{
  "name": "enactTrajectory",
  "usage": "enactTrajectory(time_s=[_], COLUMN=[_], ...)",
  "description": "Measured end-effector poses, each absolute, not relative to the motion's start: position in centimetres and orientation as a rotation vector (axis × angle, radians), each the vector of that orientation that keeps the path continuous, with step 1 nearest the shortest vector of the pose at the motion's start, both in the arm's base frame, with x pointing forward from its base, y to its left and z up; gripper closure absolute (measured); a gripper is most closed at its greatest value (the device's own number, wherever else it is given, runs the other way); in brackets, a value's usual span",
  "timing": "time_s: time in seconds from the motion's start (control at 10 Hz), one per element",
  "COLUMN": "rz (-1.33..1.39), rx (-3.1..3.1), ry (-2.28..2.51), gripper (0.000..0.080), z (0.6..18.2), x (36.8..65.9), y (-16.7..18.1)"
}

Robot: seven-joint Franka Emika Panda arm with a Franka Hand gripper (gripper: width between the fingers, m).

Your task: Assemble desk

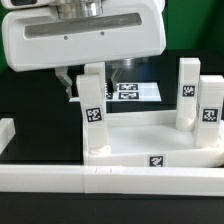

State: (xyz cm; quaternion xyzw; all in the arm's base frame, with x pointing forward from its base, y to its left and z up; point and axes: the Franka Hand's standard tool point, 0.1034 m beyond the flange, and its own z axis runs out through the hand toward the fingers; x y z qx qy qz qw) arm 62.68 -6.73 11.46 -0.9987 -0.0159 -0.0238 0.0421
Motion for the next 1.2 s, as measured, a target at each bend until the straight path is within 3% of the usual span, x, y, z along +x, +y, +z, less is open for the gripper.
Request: enactTrajectory(time_s=[0.4,1.2], rz=[-0.071,-0.035], rx=[-3.055,-2.787], ry=[0.005,1.218], gripper=[0.0512,0.0511], z=[11.46,11.33], x=[62.68,62.83], y=[-6.72,-6.49])
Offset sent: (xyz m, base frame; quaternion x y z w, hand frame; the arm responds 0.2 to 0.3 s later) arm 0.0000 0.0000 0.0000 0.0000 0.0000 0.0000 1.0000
